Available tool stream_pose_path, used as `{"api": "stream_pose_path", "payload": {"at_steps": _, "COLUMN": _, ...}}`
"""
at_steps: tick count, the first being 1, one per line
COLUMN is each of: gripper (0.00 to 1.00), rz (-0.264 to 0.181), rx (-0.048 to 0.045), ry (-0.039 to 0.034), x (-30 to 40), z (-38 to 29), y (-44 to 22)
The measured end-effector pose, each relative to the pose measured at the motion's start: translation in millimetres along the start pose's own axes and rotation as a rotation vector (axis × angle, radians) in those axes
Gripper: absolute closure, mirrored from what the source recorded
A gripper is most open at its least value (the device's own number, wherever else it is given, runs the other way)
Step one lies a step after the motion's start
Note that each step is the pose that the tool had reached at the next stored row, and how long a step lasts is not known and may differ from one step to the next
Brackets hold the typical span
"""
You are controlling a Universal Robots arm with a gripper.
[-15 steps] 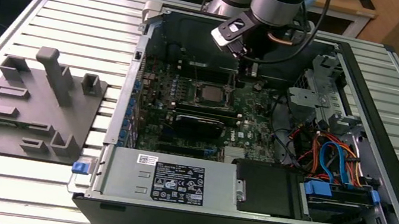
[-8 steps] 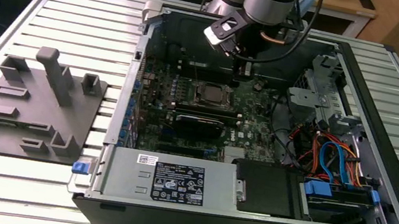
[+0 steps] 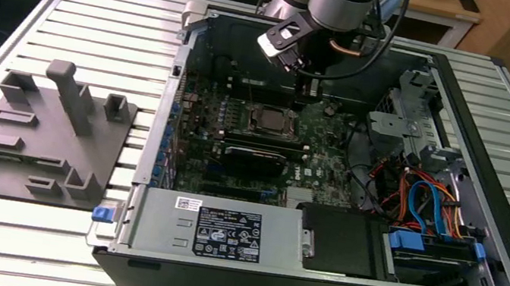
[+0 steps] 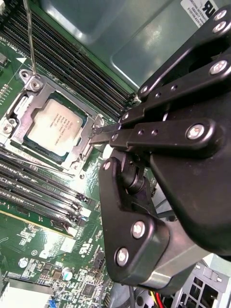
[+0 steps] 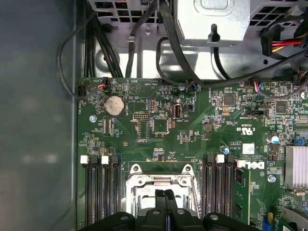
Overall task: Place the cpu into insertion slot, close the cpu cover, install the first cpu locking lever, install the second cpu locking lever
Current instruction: 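Close the cpu cover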
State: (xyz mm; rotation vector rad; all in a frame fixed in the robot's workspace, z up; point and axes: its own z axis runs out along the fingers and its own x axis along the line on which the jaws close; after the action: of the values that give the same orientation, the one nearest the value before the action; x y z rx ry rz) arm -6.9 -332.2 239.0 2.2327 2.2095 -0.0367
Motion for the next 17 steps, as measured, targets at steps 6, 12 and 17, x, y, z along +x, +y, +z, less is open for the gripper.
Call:
{"api": "stream_pose_path", "payload": {"at_steps": 6, "gripper": 0.90, "rz": 0.000, "rx": 0.0000, "ry": 0.0001, "x": 0.0, "z": 0.1, "y": 0.0}}
{"api": "stream_pose_path", "payload": {"at_steps": 12, "gripper": 0.90, "rz": 0.000, "rx": 0.0000, "ry": 0.0001, "x": 0.0, "z": 0.3, "y": -4.0}}
{"api": "stream_pose_path", "payload": {"at_steps": 17, "gripper": 0.90, "rz": 0.000, "rx": -0.0001, "ry": 0.0002, "x": -0.1, "z": 0.7, "y": -12.1}}
